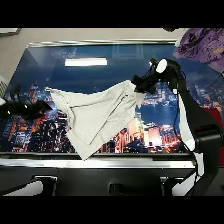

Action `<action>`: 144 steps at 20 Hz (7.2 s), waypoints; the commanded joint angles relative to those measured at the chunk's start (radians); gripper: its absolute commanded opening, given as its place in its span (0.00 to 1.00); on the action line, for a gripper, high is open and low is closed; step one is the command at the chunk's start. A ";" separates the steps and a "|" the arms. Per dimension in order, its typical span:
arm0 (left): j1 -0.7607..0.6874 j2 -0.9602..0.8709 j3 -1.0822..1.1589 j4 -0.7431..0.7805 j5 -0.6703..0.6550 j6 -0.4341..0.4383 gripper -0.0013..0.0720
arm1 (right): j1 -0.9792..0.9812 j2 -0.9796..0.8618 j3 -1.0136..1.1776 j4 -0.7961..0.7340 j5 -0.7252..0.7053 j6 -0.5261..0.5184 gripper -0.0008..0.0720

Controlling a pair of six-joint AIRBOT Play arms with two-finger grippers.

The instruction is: Fold the clothes and pants, and hang the long-sleeved shirts on hangers.

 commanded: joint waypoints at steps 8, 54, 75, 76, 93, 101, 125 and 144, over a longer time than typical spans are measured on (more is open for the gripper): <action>-0.150 0.000 -0.320 -0.444 0.270 0.315 1.00 | 0.001 0.001 0.000 0.001 0.068 0.000 0.05; 0.169 0.329 0.665 -0.045 -0.042 -0.135 0.04 | -0.064 0.753 0.137 -0.208 -0.500 0.055 0.05; -0.053 -0.306 0.261 -0.050 0.350 -0.058 0.92 | -0.008 -0.166 0.137 0.063 -0.364 0.127 0.26; -0.041 -0.304 0.286 -0.053 0.315 -0.060 0.99 | -0.013 -0.151 0.138 0.087 -0.332 0.122 0.43; 0.347 -0.077 0.266 -0.052 -0.047 -0.029 0.99 | -0.332 0.489 -0.823 0.311 0.014 -0.659 0.58; 0.343 -0.082 0.251 -0.052 -0.044 -0.029 0.99 | -0.171 0.475 -1.063 0.376 -0.187 -0.668 0.59; 0.404 -0.082 0.232 0.013 -0.125 -0.001 0.99 | -0.043 0.387 -1.067 0.460 -0.374 -0.617 0.05; 0.459 -0.265 -0.041 -0.257 0.092 0.428 0.87 | -0.043 0.452 -1.067 0.426 -0.270 -0.573 0.05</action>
